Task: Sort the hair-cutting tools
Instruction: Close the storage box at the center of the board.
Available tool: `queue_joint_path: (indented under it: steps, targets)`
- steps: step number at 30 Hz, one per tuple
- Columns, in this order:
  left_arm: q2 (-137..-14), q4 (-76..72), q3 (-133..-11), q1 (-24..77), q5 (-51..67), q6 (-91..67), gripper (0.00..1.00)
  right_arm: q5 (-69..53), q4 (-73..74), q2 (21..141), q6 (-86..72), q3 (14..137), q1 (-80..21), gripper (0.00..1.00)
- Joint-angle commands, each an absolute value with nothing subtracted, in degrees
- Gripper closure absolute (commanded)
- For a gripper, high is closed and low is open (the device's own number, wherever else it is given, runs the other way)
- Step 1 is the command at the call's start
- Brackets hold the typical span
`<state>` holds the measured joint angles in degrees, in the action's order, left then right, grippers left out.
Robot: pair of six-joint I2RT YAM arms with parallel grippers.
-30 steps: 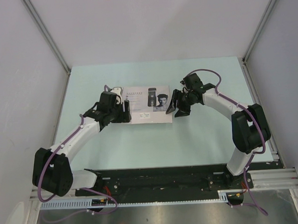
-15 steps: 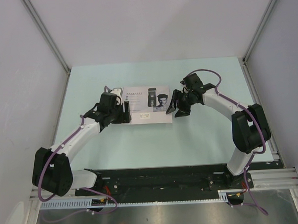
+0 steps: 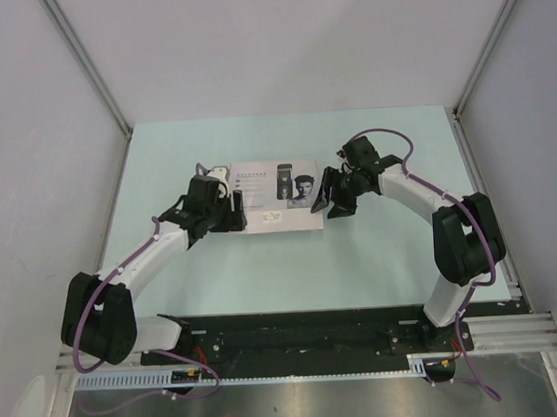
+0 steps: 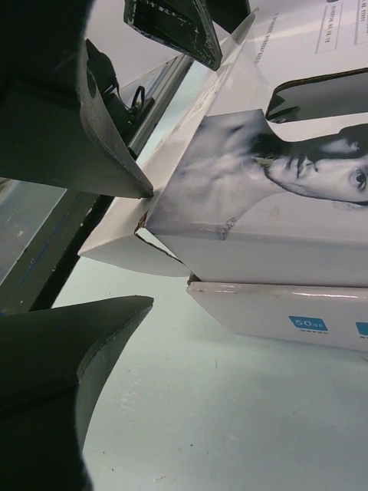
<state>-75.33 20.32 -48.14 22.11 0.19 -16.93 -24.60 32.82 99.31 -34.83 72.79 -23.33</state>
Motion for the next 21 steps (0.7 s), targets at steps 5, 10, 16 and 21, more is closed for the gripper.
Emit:
queue_joint_path:
  steps: [5, 10, 16, 21]
  targets:
    - [-77.34, 17.49, -46.05, 22.5, -1.41, -18.11, 0.26, -21.18, 34.45, 99.05, -32.08, 74.79, -23.47, 0.4]
    - [-76.99, 17.49, -46.05, 22.41, -1.23, -18.11, 0.26, -21.36, 34.63, 98.61, -30.06, 74.79, -23.99, 0.34]
    - [-76.82, 17.67, -45.88, 22.33, -1.32, -18.28, 0.25, -16.27, 32.79, 95.63, -26.28, 74.79, -27.85, 0.22]
    - [-76.38, 17.49, -45.88, 22.41, -1.05, -18.37, 0.2, -11.26, 28.32, 91.42, -25.13, 73.13, -30.67, 0.21]
